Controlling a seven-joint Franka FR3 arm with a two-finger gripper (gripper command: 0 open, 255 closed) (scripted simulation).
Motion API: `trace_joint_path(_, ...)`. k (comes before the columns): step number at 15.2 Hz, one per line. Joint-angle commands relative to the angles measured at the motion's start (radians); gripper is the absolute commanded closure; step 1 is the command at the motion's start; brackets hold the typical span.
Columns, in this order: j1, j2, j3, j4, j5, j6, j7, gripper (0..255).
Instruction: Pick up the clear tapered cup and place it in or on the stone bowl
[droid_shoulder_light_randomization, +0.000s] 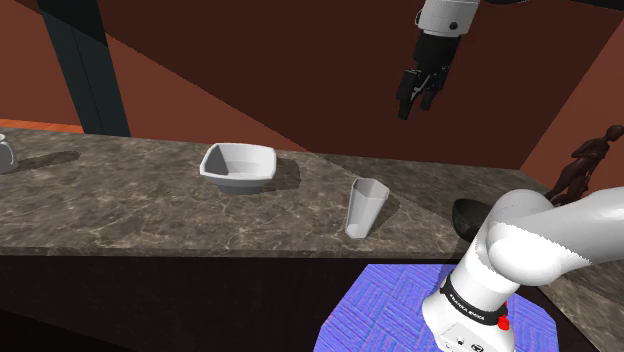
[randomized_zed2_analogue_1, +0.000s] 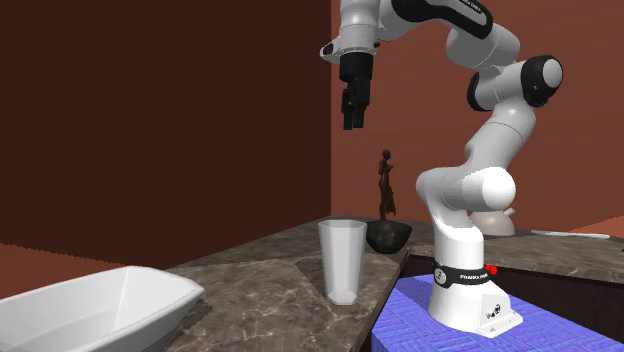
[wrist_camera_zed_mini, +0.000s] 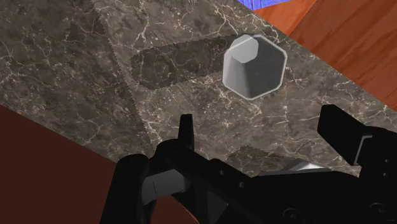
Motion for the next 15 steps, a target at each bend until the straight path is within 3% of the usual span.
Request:
trace_joint_path(1,0.000,0.000,0.000,0.000,0.000,0.000,0.000,0)
trace_joint_path(15,0.019,0.162,0.080,-0.323,0.090,0.409,0.176,0)
